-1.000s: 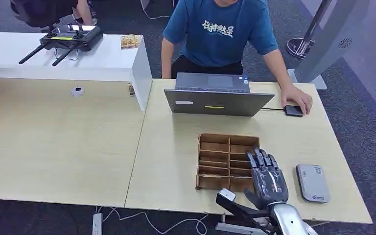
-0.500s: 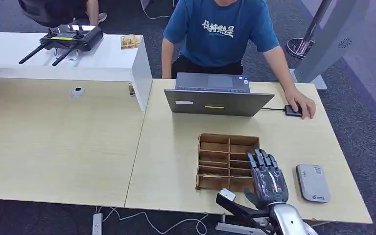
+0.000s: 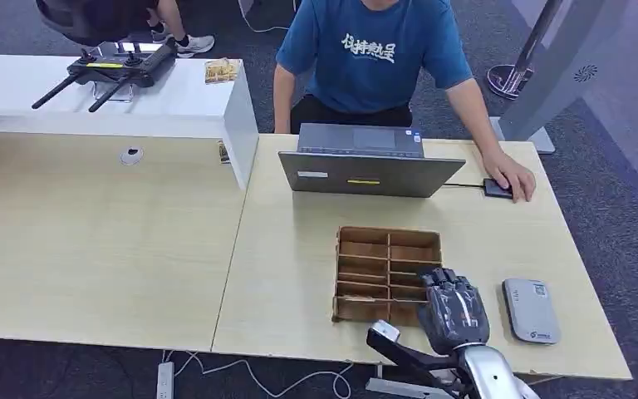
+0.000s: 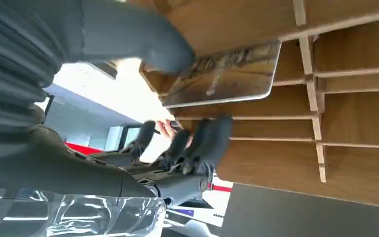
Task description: Pass the card to the sensor for recognition and then transmit it.
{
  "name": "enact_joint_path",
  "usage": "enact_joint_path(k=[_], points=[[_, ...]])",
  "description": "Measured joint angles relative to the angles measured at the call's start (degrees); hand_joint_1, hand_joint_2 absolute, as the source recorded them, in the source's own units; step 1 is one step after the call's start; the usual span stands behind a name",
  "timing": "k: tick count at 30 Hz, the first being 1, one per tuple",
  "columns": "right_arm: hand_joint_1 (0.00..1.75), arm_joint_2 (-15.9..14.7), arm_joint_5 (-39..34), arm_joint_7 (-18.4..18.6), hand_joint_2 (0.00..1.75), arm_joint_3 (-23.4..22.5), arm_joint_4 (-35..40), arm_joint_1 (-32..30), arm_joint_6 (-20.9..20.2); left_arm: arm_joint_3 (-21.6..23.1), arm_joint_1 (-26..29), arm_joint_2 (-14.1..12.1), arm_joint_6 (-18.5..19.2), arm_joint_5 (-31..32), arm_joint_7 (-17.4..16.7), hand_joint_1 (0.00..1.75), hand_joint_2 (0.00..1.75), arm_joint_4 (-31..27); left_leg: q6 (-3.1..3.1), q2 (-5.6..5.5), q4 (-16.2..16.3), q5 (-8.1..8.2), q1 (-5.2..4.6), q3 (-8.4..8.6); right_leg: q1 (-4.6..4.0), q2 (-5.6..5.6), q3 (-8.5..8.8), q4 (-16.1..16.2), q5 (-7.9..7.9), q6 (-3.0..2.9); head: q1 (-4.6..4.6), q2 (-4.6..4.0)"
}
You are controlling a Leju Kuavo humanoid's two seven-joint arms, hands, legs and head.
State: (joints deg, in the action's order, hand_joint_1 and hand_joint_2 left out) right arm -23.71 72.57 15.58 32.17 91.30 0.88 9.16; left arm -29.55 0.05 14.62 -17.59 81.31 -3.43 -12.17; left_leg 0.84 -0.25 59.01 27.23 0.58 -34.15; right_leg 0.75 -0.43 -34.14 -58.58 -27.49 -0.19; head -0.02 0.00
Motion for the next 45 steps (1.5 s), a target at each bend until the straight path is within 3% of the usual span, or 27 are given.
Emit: enact_joint_path(k=[3, 14, 17, 22, 34, 37, 42, 44, 45], points=[[1.75, 0.0, 0.02, 0.0, 1.75, -0.02, 0.0, 0.3, 0.02, 0.0, -0.01, -0.02, 0.09, -0.02, 0.0, 0.0, 0.0, 0.11, 0.0, 0.0, 0.0, 0.0, 0.0, 0.01, 0.0, 0.0, 0.01, 0.0, 0.0, 0.0, 0.02, 0.0], [1.75, 0.0, 0.02, 0.0, 1.75, -0.07, -0.04, 0.65, 0.09, 0.0, -0.02, -0.11, 0.2, -0.15, 0.0, 0.0, 0.0, 0.33, 0.0, 0.0, 0.0, 0.0, 0.0, 0.02, 0.0, 0.0, 0.03, 0.0, 0.0, 0.0, 0.0, 0.0], [1.68, 0.0, 0.02, 0.0, 1.75, -0.07, -0.04, 0.71, 0.09, 0.0, -0.03, -0.11, 0.09, 0.07, 0.0, 0.0, 0.0, 0.33, 0.0, 0.0, 0.0, 0.0, 0.0, 0.02, 0.0, 0.0, 0.03, 0.0, 0.0, 0.0, 0.0, 0.0], [1.75, 0.02, -0.06, -0.13, 1.75, -0.07, -0.24, 0.81, 0.11, 0.13, -0.03, -0.15, -0.24, 0.42, -0.24, 0.0, 0.0, 0.33, 0.0, 0.0, 0.0, 0.0, 0.0, 0.02, 0.0, 0.0, 0.03, 0.0, 0.0, 0.0, 0.0, 0.0], [1.73, 0.09, -0.72, -1.03, 1.75, -0.07, -0.87, 1.08, 0.44, 0.55, -0.03, -0.17, -0.59, 0.68, -0.24, 0.0, 0.0, 0.33, 0.0, 0.0, 0.0, 0.0, 0.0, 0.1, 0.0, 0.0, 0.12, 0.0, 0.0, 0.0, 0.0, 0.0], [1.52, 0.42, -0.48, -1.05, 1.75, -0.13, -1.07, 1.03, 2.29, 0.57, -0.03, -0.17, -0.96, 0.83, -0.24, 0.0, 0.0, 0.33, 0.0, 0.0, 0.0, 0.0, 0.0, 0.1, 0.0, 0.0, 0.12, 0.0, 0.0, 0.0, 0.0, 0.0], [1.41, 3.24, 3.65, -0.74, 1.75, -1.25, 0.16, -0.12, 10.65, 0.55, 0.0, -0.11, -1.86, 0.41, -0.26, 0.0, 0.0, 0.33, 0.0, 0.0, 0.0, 0.0, 0.01, 0.11, -0.01, 0.0, 0.1, 0.0, 0.0, 0.0, 0.0, 0.0], [0.44, 4.0, 4.24, -0.68, 1.75, -1.79, 0.9, -0.48, 11.21, 0.55, 0.01, -0.11, -2.06, 0.22, -0.26, 0.0, 0.0, 0.33, 0.0, 0.0, 0.0, 0.0, 0.02, 0.1, -0.02, 0.0, 0.1, 0.0, -0.01, -0.01, 0.0, 0.02], [0.38, 4.33, 4.35, -0.68, 1.75, -2.05, 1.22, -0.64, 11.19, 0.55, 0.02, -0.11, -2.12, 0.15, -0.26, 0.0, 0.0, 0.33, 0.0, 0.0, 0.0, 0.0, 0.02, 0.1, -0.01, 0.0, 0.09, 0.0, -0.01, 0.0, 0.0, 0.0]])
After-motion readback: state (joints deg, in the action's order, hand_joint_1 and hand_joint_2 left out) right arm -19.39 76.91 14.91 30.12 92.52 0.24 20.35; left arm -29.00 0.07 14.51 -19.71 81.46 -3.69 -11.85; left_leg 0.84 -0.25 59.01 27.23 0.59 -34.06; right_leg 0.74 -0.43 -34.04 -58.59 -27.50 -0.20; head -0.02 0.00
